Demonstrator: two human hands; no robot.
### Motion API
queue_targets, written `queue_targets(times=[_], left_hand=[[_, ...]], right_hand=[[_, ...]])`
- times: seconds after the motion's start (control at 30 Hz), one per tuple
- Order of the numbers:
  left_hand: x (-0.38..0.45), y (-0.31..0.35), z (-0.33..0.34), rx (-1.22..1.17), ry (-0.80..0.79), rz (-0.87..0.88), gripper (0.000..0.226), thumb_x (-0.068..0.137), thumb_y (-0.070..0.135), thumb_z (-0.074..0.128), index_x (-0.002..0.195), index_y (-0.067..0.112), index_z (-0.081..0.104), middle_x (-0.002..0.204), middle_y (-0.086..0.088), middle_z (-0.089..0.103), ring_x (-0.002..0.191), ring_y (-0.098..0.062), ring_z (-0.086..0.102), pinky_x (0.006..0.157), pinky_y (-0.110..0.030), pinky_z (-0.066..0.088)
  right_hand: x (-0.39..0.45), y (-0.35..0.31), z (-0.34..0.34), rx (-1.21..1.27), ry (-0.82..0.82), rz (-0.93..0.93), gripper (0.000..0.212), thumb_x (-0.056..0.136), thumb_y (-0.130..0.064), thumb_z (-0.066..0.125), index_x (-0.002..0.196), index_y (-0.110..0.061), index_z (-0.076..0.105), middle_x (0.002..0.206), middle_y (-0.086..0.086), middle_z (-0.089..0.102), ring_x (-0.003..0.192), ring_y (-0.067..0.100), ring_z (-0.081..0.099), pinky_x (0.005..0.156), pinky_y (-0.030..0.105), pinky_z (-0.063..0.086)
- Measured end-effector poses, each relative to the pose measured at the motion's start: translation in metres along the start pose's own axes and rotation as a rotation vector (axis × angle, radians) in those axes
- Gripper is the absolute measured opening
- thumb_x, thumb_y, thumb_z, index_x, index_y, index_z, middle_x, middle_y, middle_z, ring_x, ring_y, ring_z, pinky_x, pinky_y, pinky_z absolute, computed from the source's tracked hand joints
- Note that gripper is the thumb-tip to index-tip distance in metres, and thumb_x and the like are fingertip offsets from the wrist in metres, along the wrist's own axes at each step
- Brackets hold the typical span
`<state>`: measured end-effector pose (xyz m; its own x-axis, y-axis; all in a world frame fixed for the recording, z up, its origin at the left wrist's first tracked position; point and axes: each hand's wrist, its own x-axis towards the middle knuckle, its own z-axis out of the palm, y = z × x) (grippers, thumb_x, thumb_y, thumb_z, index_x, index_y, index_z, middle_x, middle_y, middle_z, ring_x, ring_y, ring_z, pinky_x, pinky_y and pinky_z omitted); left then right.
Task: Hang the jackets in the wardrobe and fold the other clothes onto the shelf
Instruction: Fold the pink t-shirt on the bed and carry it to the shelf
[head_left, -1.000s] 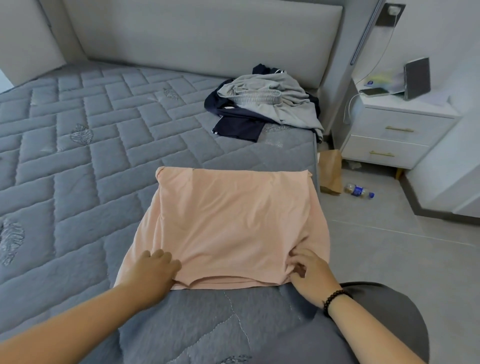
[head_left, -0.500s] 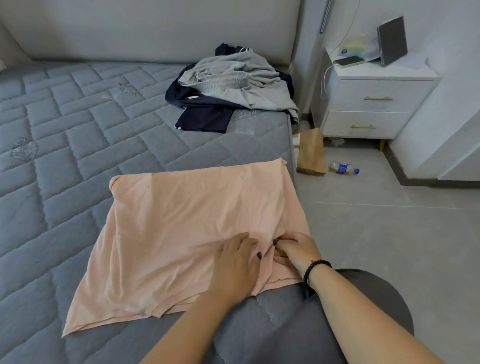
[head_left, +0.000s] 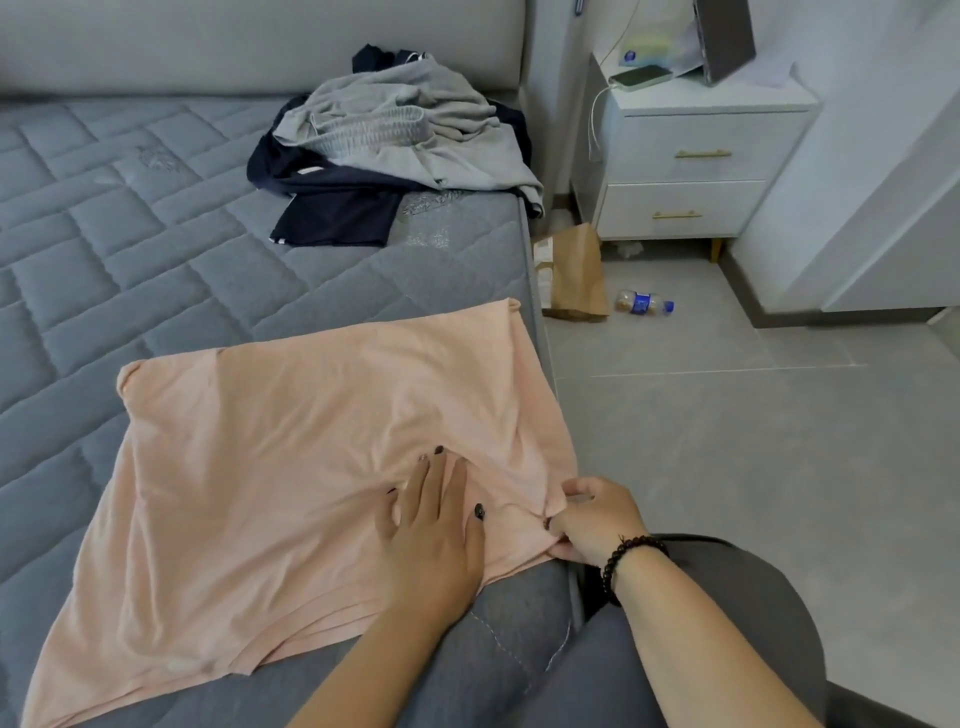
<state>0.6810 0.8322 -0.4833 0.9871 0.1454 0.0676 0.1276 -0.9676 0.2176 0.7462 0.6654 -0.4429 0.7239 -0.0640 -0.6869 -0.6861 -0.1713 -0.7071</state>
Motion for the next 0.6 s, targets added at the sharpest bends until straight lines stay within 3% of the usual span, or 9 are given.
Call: queue_targets(times=[0.1, 0.17, 0.23, 0.3, 0.4, 0.47, 0.53, 0.6], left_hand=[[-0.001, -0.001, 0.003, 0.02, -0.006, -0.006, 0.055, 0.089, 0.038, 0.036, 0.137, 0.017, 0.053, 0.148, -0.003, 0.046, 0.136, -0.021, 0.043, 0.106, -0.047, 0.026], [-0.001, -0.001, 0.002, 0.029, -0.002, -0.008, 0.056, 0.089, 0.038, 0.036, 0.137, 0.016, 0.053, 0.148, -0.004, 0.046, 0.136, -0.022, 0.044, 0.106, -0.048, 0.028], [-0.003, 0.002, -0.002, 0.024, -0.019, -0.011, 0.057, 0.089, 0.037, 0.034, 0.137, 0.015, 0.054, 0.147, -0.004, 0.046, 0.136, -0.022, 0.044, 0.106, -0.049, 0.03], [-0.002, 0.006, -0.006, -0.03, -0.011, -0.036, 0.056, 0.089, 0.037, 0.032, 0.137, 0.016, 0.054, 0.148, -0.003, 0.045, 0.137, -0.021, 0.041, 0.108, -0.05, 0.028], [0.021, 0.013, -0.022, -0.271, 0.062, -0.132, 0.043, 0.091, 0.033, 0.038, 0.128, 0.018, 0.055, 0.138, 0.001, 0.049, 0.128, -0.018, 0.046, 0.105, -0.042, 0.024], [0.052, 0.019, -0.038, -0.447, 0.121, -0.162, 0.025, 0.096, 0.03, 0.044, 0.115, 0.017, 0.054, 0.117, 0.003, 0.058, 0.106, -0.021, 0.058, 0.092, -0.038, 0.036], [0.091, 0.029, -0.049, -0.543, 0.02, -0.202, 0.024, 0.097, 0.041, 0.045, 0.105, 0.019, 0.05, 0.102, 0.001, 0.063, 0.089, -0.023, 0.062, 0.077, -0.036, 0.047], [0.124, 0.044, -0.05, -0.369, -0.164, -0.197, 0.036, 0.094, 0.053, 0.042, 0.099, 0.018, 0.049, 0.094, -0.002, 0.064, 0.085, -0.026, 0.061, 0.072, -0.036, 0.049]], right_hand=[[0.001, 0.0, -0.002, 0.094, -0.033, 0.084, 0.039, 0.072, 0.016, 0.054, 0.102, -0.005, 0.064, 0.103, 0.012, 0.062, 0.097, 0.029, 0.061, 0.059, 0.034, 0.057], [0.005, -0.008, 0.003, 0.183, -0.05, 0.095, 0.029, 0.072, 0.014, 0.049, 0.089, -0.002, 0.066, 0.094, 0.014, 0.064, 0.088, 0.027, 0.061, 0.062, 0.033, 0.056], [0.011, -0.017, 0.008, 0.193, -0.036, 0.034, 0.022, 0.074, 0.009, 0.05, 0.084, 0.001, 0.069, 0.09, 0.013, 0.066, 0.084, 0.028, 0.062, 0.074, 0.037, 0.054], [0.016, -0.024, 0.014, 0.161, 0.009, -0.017, 0.023, 0.078, 0.002, 0.057, 0.096, 0.002, 0.072, 0.097, 0.019, 0.071, 0.092, 0.028, 0.065, 0.088, 0.04, 0.052], [0.019, -0.026, 0.017, 0.168, 0.029, -0.012, 0.022, 0.078, -0.007, 0.063, 0.093, 0.008, 0.069, 0.091, 0.024, 0.07, 0.082, 0.02, 0.061, 0.075, 0.029, 0.046], [0.018, -0.024, 0.018, 0.112, 0.036, -0.055, 0.01, 0.08, -0.007, 0.061, 0.08, -0.006, 0.071, 0.082, 0.009, 0.071, 0.079, 0.019, 0.062, 0.068, 0.023, 0.046], [0.016, -0.022, 0.018, 0.089, 0.114, -0.105, 0.015, 0.081, -0.007, 0.062, 0.071, -0.015, 0.07, 0.077, 0.0, 0.068, 0.076, 0.016, 0.061, 0.067, 0.024, 0.048], [0.012, -0.019, 0.015, 0.082, 0.193, -0.117, 0.018, 0.083, -0.008, 0.063, 0.066, -0.015, 0.067, 0.074, 0.002, 0.066, 0.075, 0.02, 0.06, 0.072, 0.028, 0.049]])
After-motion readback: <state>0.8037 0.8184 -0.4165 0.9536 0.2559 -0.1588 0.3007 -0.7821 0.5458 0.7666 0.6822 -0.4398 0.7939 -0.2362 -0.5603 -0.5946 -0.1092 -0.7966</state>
